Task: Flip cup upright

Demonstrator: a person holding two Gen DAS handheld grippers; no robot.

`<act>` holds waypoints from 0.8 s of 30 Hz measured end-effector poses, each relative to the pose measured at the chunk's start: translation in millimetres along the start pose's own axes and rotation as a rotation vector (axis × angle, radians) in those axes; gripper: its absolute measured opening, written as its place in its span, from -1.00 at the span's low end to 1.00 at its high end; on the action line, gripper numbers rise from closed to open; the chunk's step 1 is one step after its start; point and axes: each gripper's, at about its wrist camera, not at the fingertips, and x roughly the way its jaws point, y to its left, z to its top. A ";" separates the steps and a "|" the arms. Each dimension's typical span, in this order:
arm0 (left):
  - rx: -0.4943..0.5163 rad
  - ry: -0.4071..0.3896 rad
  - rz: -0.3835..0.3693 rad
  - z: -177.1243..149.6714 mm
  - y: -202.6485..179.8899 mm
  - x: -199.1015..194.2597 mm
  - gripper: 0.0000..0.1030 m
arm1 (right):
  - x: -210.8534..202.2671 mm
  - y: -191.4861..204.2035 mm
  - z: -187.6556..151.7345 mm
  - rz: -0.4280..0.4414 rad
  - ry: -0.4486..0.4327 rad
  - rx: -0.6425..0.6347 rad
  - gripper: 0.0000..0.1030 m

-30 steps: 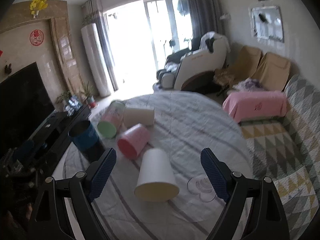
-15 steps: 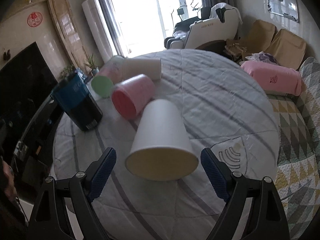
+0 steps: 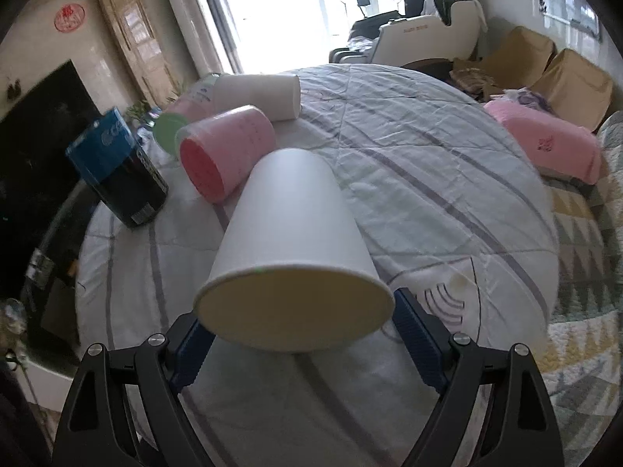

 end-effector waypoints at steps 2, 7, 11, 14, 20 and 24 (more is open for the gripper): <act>-0.003 0.004 -0.001 0.3 0.0 1.1 1.00 | 2.7 -6.0 5.3 0.006 0.010 -0.022 0.70; 0.006 0.001 0.002 1.5 -2.6 3.5 1.00 | 9.8 -15.3 24.5 -0.036 0.015 -0.146 0.70; 0.016 0.004 -0.005 4.0 -11.2 7.6 1.00 | 15.1 -21.1 36.8 -0.070 0.013 -0.209 0.70; 0.032 0.005 -0.007 4.9 -19.2 9.4 1.00 | 21.0 -28.8 42.2 -0.035 0.038 -0.178 0.61; 0.040 0.013 -0.010 5.0 -26.2 11.4 1.00 | 23.5 -32.8 49.5 0.044 0.086 -0.202 0.34; 0.041 0.013 -0.004 5.6 -26.8 12.0 1.00 | 24.5 -29.7 65.0 0.058 0.086 -0.305 0.31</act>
